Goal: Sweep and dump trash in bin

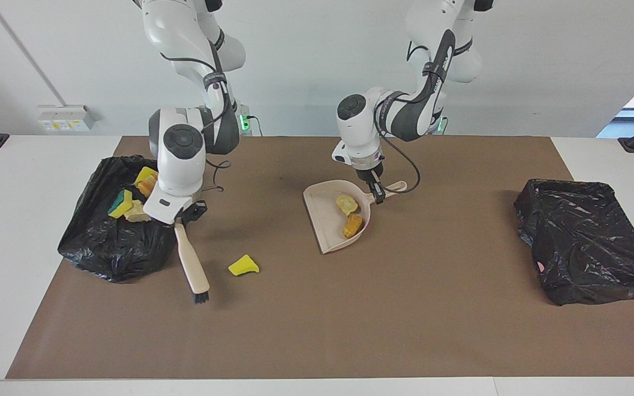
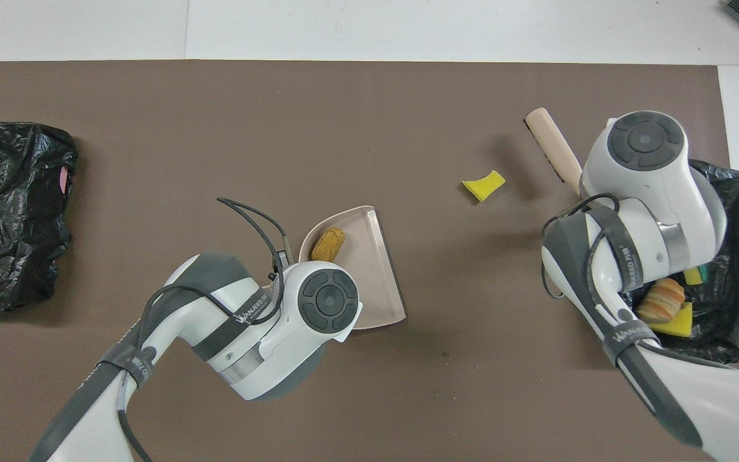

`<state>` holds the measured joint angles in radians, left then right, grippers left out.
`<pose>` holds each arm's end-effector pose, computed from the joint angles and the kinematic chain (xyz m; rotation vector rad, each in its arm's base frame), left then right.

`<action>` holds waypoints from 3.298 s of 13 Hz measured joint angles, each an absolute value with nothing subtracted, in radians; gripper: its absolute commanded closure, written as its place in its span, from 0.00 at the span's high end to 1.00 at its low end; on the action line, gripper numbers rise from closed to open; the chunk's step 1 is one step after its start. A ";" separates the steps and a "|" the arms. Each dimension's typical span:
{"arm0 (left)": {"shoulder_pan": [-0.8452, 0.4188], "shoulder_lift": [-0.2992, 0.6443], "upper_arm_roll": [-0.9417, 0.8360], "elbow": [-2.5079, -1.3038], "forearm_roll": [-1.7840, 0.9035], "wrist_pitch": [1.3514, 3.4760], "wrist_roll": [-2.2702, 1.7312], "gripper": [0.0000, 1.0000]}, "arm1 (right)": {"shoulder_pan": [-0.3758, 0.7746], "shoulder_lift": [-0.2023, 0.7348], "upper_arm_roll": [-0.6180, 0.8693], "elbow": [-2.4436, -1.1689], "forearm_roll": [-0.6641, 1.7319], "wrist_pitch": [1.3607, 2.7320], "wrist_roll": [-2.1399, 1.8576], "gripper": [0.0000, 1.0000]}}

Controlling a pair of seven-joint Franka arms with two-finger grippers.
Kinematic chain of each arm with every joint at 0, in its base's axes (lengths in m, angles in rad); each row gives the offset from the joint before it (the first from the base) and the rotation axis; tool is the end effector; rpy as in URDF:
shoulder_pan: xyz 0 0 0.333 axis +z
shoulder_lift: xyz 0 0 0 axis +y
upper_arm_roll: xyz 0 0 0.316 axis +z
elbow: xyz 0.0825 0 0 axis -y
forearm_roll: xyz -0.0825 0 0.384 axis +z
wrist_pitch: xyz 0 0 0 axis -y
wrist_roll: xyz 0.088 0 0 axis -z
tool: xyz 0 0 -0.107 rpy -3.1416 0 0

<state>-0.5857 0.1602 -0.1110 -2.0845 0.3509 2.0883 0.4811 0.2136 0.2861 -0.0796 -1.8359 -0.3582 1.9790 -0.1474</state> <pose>0.4375 -0.3427 0.3398 -2.2007 1.8093 0.1748 0.6098 0.0626 0.3680 2.7246 0.6241 -0.2037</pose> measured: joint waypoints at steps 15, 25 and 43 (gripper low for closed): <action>-0.585 0.161 -0.110 -2.085 0.350 2.089 0.478 0.00 | 0.456 0.335 -0.059 -1.808 0.327 1.824 -0.062 0.00; -0.580 0.161 -0.106 -2.085 0.337 2.090 0.474 0.00 | 0.578 0.293 -0.062 -1.833 0.467 1.868 0.099 0.00; -0.322 0.021 -0.094 -2.081 0.328 2.087 0.913 0.00 | 0.643 0.042 -0.069 -2.032 0.326 1.848 0.591 0.00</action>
